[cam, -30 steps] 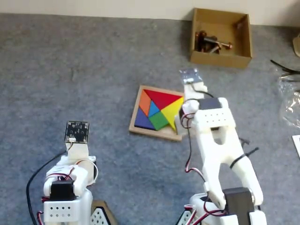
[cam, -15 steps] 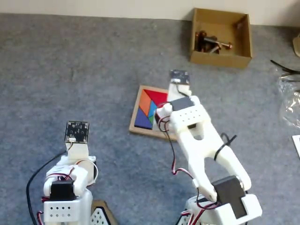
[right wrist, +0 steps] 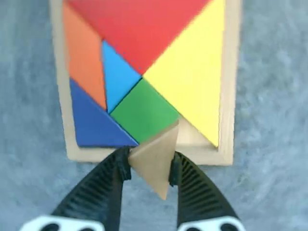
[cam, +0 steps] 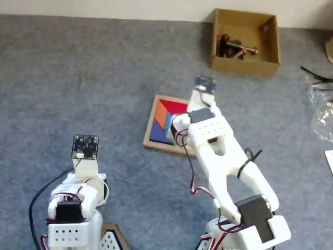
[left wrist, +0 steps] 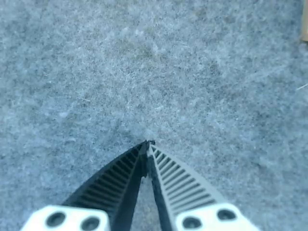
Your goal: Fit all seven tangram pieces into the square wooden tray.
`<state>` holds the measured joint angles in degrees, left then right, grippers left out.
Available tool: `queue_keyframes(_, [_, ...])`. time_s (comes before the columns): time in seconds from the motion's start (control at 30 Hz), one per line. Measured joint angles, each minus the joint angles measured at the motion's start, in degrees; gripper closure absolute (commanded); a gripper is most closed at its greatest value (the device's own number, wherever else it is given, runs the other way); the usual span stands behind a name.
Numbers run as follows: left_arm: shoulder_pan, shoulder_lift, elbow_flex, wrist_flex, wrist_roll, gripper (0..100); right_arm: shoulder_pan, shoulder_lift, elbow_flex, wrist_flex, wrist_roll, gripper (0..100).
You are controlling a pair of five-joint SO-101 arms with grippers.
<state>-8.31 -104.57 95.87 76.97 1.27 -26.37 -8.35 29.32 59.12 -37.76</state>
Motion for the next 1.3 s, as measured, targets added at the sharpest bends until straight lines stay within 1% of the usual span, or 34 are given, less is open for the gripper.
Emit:
queue_keyframes(0.13, [0.0,0.0,0.0,0.0,0.0,99,1.5,0.0,0.5,-0.5,-13.0,99.3])
queue_keyframes(0.2, [0.0,0.0,0.0,0.0,0.0,99,1.8,0.0,1.9,-2.5,-15.6,99.3])
queue_keyframes(0.47, [0.0,0.0,0.0,0.0,0.0,99,2.2,0.0,10.5,-13.5,-17.1,99.3])
queue_keyframes(0.53, [0.0,0.0,0.0,0.0,0.0,99,2.2,0.0,11.7,-14.9,-17.1,99.3])
queue_keyframes(0.8, [0.0,0.0,0.0,0.0,0.0,99,2.2,0.0,12.3,-15.7,-17.4,99.4])
queue_keyframes(1.07, [0.0,0.0,0.0,0.0,0.0,99,2.2,0.0,12.3,-15.7,-27.0,99.5])
queue_keyframes(1.2, [0.0,0.0,0.0,0.0,0.0,99,2.1,0.0,12.3,-15.7,-28.2,99.5])
queue_keyframes(1.3, [0.0,0.0,0.0,0.0,0.0,99,-0.4,0.0,12.3,-15.7,-28.4,99.5])
